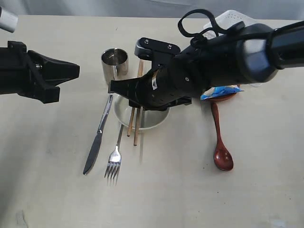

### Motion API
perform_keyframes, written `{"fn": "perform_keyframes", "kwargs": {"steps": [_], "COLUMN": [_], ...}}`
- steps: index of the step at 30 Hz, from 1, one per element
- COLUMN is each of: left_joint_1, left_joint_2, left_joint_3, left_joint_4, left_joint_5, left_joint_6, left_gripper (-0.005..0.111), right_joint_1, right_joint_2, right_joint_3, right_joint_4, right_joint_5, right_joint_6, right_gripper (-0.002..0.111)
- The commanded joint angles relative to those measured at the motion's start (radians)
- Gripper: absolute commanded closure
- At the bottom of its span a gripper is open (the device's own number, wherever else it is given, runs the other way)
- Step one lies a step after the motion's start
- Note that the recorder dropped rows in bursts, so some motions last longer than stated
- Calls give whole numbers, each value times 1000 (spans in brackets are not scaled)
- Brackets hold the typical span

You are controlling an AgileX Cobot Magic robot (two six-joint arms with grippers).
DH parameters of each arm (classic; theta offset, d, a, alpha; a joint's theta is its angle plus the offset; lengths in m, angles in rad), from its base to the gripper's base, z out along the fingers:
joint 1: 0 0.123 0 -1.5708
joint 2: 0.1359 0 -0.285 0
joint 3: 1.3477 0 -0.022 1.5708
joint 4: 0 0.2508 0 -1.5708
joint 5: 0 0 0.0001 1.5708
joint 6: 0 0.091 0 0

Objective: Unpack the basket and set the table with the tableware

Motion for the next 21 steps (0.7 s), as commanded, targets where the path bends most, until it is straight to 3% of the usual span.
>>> {"fn": "perform_keyframes", "kwargs": {"steps": [1, 21], "left_joint_1": [3, 3], "left_joint_2": [0, 0], "left_joint_3": [6, 6], "left_joint_4": [0, 0], "left_joint_5": [3, 3], "left_joint_6": [5, 5], "left_gripper": [107, 107], "right_joint_1": [-13, -30], "right_joint_2": [-1, -56], "right_joint_3": [-1, -1], "right_joint_4": [-7, -7], "right_joint_5": [-3, -12], "right_joint_6": [33, 72], "right_gripper": [73, 73]}}
